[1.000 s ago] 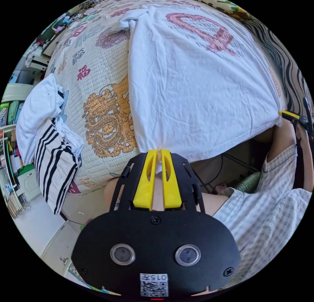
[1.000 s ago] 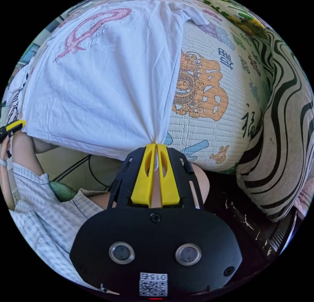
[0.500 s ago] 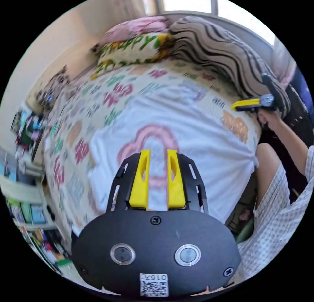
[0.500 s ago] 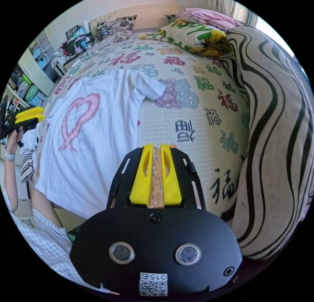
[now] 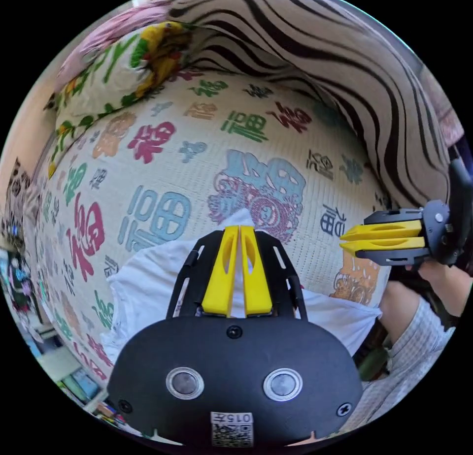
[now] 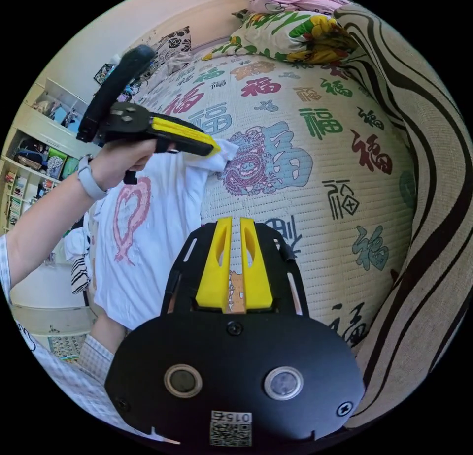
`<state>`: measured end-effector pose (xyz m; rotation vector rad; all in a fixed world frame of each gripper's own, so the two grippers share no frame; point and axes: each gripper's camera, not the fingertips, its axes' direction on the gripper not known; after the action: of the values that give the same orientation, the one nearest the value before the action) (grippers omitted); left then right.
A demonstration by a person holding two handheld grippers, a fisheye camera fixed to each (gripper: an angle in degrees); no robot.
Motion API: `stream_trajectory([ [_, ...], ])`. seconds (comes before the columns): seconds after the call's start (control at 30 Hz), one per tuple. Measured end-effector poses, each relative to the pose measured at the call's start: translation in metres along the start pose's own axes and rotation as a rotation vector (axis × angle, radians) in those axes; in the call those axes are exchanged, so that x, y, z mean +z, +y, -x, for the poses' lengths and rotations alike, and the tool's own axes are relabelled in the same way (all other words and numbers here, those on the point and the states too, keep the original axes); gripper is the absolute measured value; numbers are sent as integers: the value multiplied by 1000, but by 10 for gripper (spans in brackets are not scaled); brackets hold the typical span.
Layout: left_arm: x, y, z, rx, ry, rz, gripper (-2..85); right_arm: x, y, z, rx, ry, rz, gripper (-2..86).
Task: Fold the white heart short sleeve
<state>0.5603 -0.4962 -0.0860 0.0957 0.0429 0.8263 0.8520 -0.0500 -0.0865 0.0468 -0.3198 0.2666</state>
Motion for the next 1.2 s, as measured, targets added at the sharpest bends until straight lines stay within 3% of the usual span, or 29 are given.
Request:
stream_trajectory([
  [0.2, -37, 0, 75, -193, 21, -82, -2, 10, -65, -40, -66, -104, -25, 50],
  [0.6, -46, 0, 122, -161, 45, -91, -2, 98, -150, -39, -307, -375, 129, 66],
  [0.9, -47, 2, 151, -167, 32, -39, -2, 124, -184, -43, -391, -351, 137, 98],
  [1.03, -46, 1, 164, -173, 37, -44, -2, 138, -197, -36, -454, -380, 190, 35],
  [1.2, -49, -8, 177, -177, 64, -103, -2, 113, -201, -47, -417, -374, 116, -8],
])
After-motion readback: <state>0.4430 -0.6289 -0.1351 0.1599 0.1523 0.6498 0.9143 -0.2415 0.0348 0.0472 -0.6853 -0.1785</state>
